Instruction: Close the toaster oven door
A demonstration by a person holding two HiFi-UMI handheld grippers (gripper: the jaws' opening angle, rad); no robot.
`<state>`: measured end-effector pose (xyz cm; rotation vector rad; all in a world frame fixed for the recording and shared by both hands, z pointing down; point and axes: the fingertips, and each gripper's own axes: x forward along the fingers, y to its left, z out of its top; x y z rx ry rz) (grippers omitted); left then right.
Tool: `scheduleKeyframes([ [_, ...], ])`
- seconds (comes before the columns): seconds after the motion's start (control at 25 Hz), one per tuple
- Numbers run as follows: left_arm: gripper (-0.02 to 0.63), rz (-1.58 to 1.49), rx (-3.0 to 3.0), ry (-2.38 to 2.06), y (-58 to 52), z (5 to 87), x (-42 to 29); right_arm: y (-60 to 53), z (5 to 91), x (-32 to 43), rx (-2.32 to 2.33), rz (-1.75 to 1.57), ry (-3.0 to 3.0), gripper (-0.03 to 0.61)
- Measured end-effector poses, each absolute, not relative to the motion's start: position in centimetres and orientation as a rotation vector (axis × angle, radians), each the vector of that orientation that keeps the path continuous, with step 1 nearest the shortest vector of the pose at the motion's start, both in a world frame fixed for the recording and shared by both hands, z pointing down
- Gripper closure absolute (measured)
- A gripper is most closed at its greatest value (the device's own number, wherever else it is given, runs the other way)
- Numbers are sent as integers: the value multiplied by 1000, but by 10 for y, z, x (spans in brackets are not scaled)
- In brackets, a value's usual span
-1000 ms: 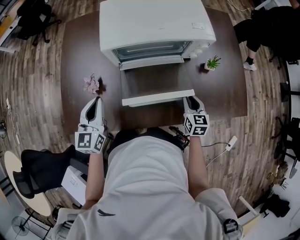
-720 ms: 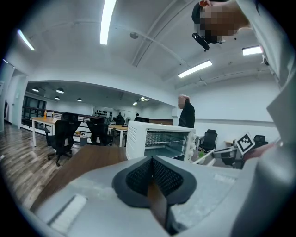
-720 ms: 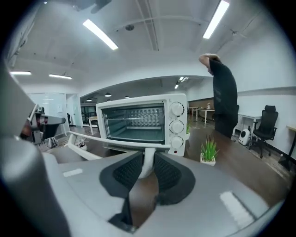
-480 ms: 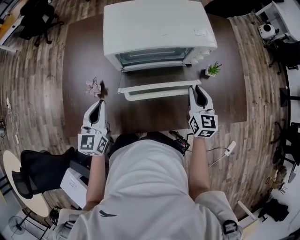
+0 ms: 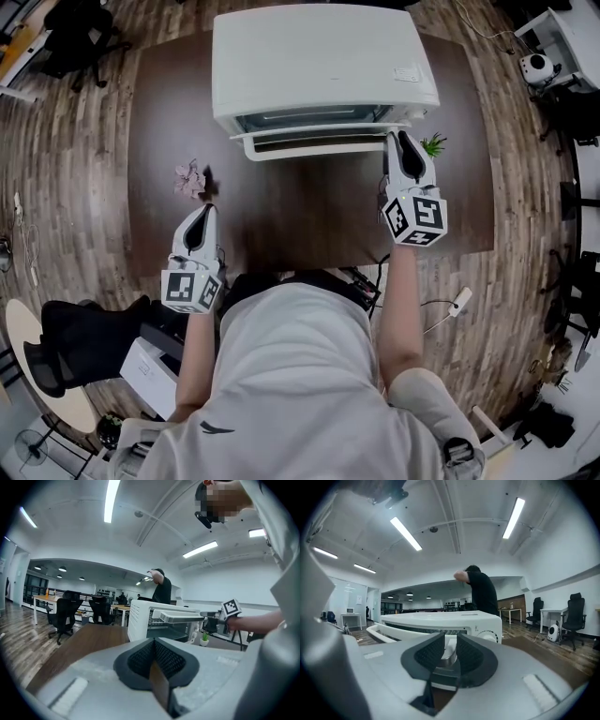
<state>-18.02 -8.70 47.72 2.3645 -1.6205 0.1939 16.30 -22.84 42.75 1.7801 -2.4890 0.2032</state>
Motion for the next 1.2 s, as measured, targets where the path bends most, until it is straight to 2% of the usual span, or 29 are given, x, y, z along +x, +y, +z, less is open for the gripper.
scheduleKeyframes([
  [0.16, 612, 188, 2348, -1636, -89, 478, -186, -259, 417, 157, 1791, 184, -2494, 504],
  [0.32, 612, 178, 2339, -1641, -91, 479, -192, -265, 413, 150, 1789, 136, -2482, 559],
  [0.68, 612, 166, 2343, -1634, -93, 481, -198, -261, 414, 149, 1807, 121, -2469, 568],
  [0.92, 612, 161, 2371, -1626, -93, 476, -200, -197, 425, 146, 1755, 55, -2438, 568],
  [1.2, 612, 156, 2415, -1601, -96, 471, -196, -105, 482, 147, 1795, 191, -2324, 572],
])
